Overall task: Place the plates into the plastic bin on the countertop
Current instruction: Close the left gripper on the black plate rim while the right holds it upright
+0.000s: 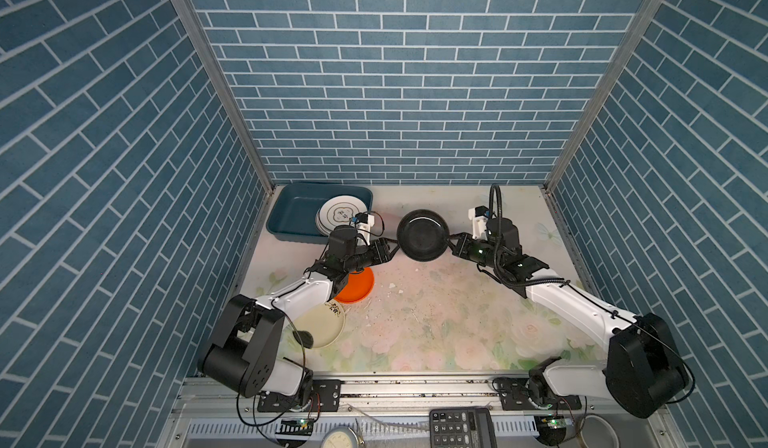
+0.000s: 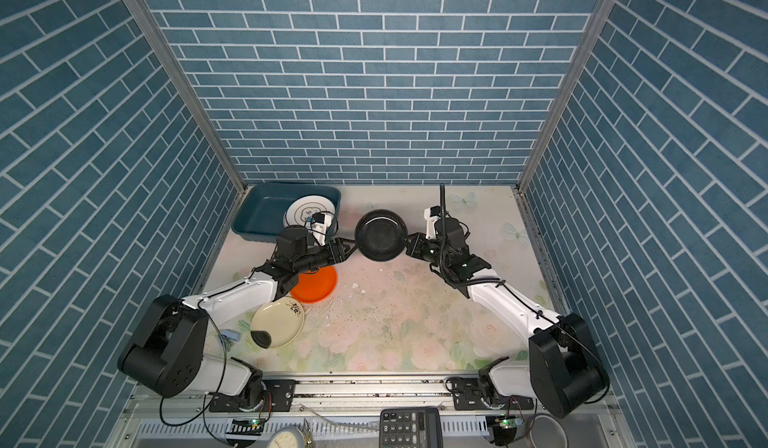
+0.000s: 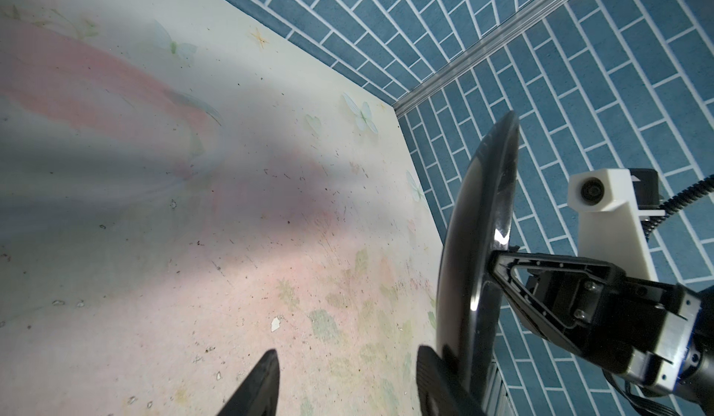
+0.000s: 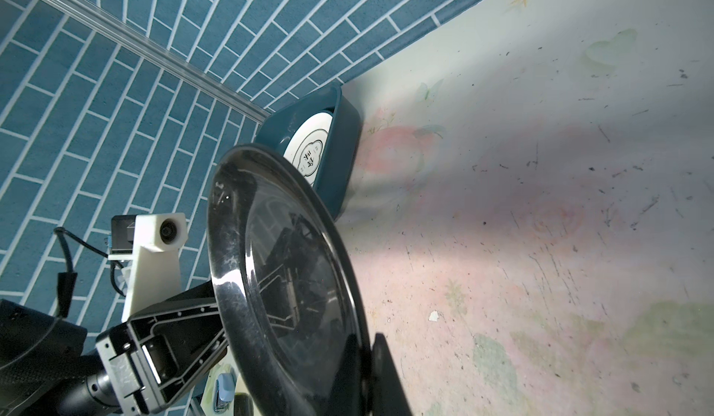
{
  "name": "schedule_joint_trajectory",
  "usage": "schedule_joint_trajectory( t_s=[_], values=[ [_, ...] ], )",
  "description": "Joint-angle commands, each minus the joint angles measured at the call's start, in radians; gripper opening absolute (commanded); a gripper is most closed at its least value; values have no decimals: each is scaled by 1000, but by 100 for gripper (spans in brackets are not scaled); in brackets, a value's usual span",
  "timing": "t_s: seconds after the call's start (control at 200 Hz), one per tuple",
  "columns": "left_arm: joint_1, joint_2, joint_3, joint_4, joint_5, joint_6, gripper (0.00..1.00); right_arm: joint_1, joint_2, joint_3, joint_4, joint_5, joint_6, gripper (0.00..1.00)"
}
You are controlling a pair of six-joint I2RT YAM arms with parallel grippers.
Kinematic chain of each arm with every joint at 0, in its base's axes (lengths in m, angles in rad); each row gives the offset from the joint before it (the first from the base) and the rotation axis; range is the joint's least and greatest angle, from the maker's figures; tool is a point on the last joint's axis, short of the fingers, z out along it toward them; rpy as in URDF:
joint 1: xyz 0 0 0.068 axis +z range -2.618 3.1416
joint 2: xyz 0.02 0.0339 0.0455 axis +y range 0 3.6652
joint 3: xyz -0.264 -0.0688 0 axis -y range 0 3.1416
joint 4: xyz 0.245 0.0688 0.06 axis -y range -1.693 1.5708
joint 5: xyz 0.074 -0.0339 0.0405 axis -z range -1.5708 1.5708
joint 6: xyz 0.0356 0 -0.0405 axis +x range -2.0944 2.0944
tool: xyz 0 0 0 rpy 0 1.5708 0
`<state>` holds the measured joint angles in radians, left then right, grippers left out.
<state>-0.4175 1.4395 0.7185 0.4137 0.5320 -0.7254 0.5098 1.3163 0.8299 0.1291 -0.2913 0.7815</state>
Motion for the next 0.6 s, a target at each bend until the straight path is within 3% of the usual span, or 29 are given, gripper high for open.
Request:
schedule_joint_trajectory(
  t_s=[0.0,0.18,0.595],
  values=[
    [-7,-44,8,3,-19,12,58,-12,-24,-14,35,15,23,0],
    [-6,-85,-17,4,-70,30,56,-20,-33,-15,33,15,22,0],
    [-35,12,-2,123,0,-32,56,-24,1,-16,84,-54,50,0]
  ],
)
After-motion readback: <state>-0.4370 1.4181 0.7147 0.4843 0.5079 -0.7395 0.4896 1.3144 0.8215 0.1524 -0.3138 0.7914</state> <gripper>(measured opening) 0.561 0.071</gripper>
